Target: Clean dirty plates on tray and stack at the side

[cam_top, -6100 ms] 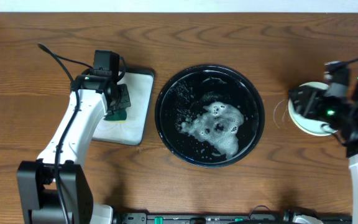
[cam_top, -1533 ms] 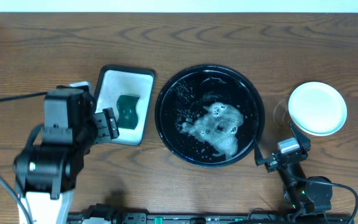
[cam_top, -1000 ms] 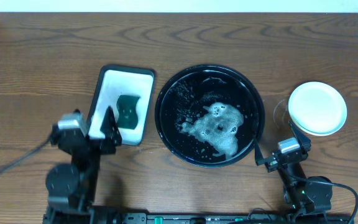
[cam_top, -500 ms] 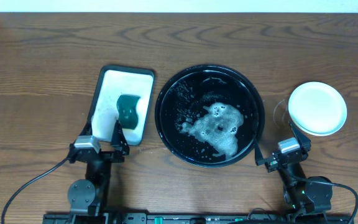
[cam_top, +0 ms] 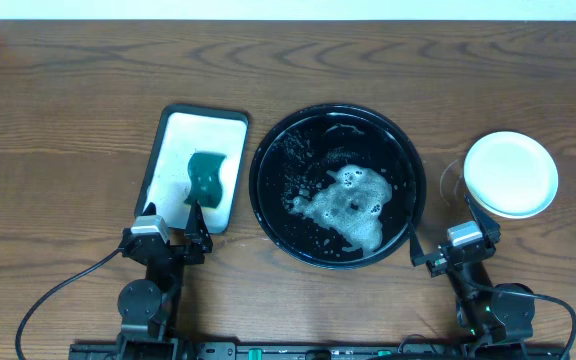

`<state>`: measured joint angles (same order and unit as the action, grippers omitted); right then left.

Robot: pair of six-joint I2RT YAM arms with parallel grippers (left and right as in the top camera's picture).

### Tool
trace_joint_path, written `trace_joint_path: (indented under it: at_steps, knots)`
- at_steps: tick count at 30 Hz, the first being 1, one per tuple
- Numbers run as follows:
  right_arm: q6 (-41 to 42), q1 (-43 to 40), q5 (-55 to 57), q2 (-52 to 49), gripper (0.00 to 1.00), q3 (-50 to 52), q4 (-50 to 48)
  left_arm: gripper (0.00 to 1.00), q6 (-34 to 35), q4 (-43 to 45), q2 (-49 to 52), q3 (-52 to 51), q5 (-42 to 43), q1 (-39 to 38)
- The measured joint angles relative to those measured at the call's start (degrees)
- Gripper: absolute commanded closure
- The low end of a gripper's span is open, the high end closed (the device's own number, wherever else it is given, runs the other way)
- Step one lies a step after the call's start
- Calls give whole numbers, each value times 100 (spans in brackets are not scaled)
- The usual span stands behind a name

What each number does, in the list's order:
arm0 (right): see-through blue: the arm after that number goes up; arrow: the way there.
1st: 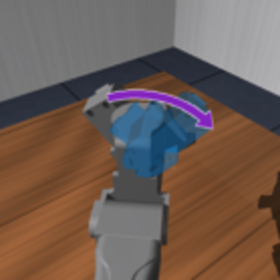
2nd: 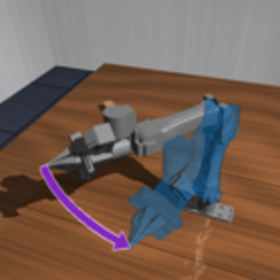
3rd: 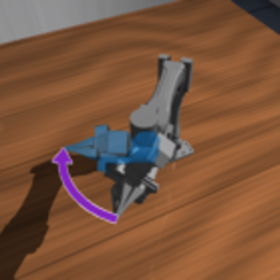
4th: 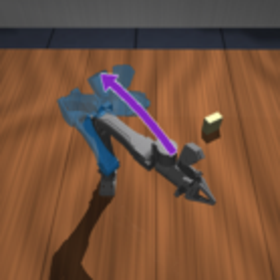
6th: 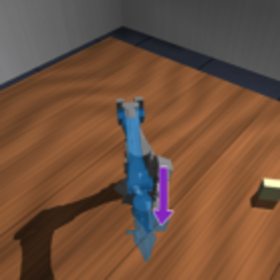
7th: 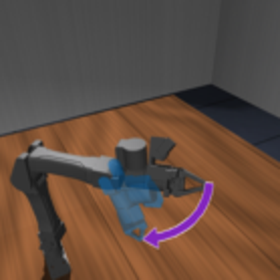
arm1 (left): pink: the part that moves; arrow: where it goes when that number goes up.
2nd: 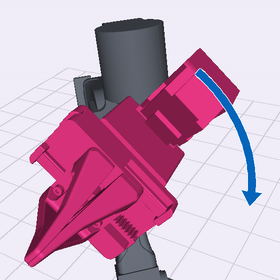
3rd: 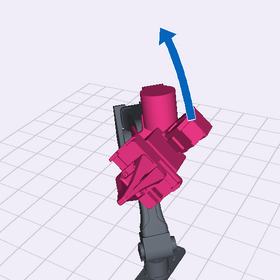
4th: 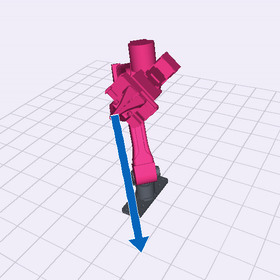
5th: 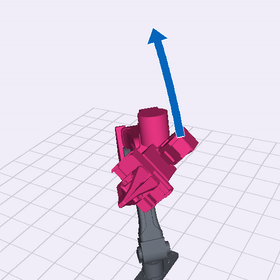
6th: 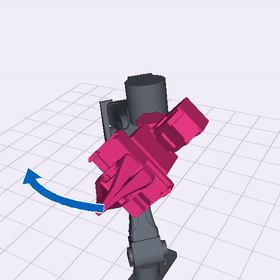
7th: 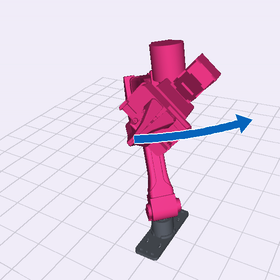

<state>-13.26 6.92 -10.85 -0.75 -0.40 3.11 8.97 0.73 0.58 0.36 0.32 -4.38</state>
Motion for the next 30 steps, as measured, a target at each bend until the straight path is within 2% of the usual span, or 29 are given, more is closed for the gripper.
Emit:
trace_joint_path:
  at_steps: [11,18,24,30]
  knots:
    - [0,0,0,0,1,0,0,19,-2,-24,0,2,44,0]
    - [0,0,0,0,1,0,0,19,0,472,0,0,42,0]
    - [0,2,0,0,1,0,0,19,0,-46,7,0,59,0]
    - [0,2,0,0,1,0,0,19,0,-181,2,33,107,0]
